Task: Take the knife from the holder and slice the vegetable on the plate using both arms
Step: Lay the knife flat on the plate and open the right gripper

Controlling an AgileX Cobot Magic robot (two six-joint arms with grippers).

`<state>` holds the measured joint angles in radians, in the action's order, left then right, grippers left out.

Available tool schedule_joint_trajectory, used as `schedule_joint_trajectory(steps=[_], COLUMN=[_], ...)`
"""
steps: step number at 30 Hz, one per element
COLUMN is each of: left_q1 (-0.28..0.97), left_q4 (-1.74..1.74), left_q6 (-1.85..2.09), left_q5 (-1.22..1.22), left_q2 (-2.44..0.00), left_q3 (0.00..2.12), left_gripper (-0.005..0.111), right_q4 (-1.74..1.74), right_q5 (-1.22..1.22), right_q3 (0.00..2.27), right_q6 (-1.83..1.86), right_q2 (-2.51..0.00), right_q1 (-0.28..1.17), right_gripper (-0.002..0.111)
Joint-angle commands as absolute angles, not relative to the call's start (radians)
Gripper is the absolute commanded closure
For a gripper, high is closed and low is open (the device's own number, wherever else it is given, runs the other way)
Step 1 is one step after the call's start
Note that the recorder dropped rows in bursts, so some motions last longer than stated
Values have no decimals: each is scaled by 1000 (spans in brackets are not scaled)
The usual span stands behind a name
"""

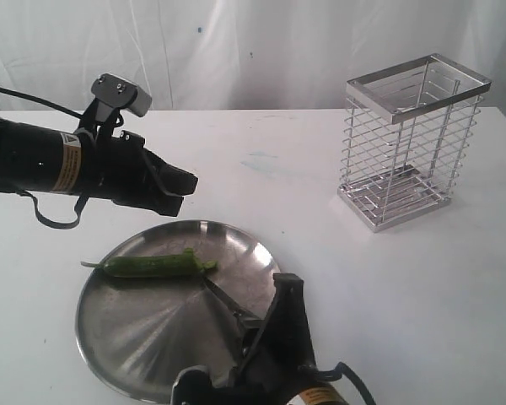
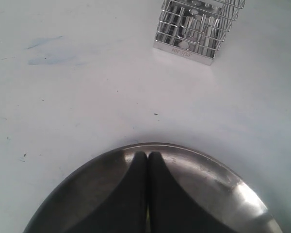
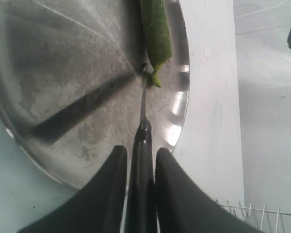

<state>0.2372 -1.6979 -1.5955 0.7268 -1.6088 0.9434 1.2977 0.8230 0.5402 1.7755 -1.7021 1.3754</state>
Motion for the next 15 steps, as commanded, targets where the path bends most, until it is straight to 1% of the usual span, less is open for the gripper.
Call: schedule_joint_trajectory(steps=[1, 3, 4, 6, 8, 10, 12, 15], left_q1=[242, 242, 242, 242, 242, 242, 242, 242], left_q4=[-1708, -1708, -1708, -1708, -1708, -1706, -1701, -1701], left_q6=[-1598, -1598, -1598, -1598, -1598, -1596, -1596, -1596], left_q5=[733, 733, 733, 731, 731, 731, 729, 721], left_q2=[-1605, -1605, -1605, -1605, -1605, -1605, -1605, -1605], left_q3=[938, 938, 938, 938, 938, 938, 938, 938], left_gripper=[107, 107, 107, 107, 107, 107, 107, 107], right_q4=[1306, 1306, 1306, 1306, 1306, 1308, 1308, 1308], right_q5=[794, 763, 749, 722, 722, 722, 734, 769], right_q3=[537, 537, 537, 537, 537, 537, 537, 537], right_q6=[1796, 1796, 1796, 1782, 1765, 1765, 1743, 1707], right_q2=[-1766, -1784, -1788, -1790, -1790, -1790, -1790, -1790], right_q1=[1374, 1374, 1374, 1374, 1374, 1374, 1374, 1374], right_gripper=[108, 108, 105, 95, 78, 67, 62, 62])
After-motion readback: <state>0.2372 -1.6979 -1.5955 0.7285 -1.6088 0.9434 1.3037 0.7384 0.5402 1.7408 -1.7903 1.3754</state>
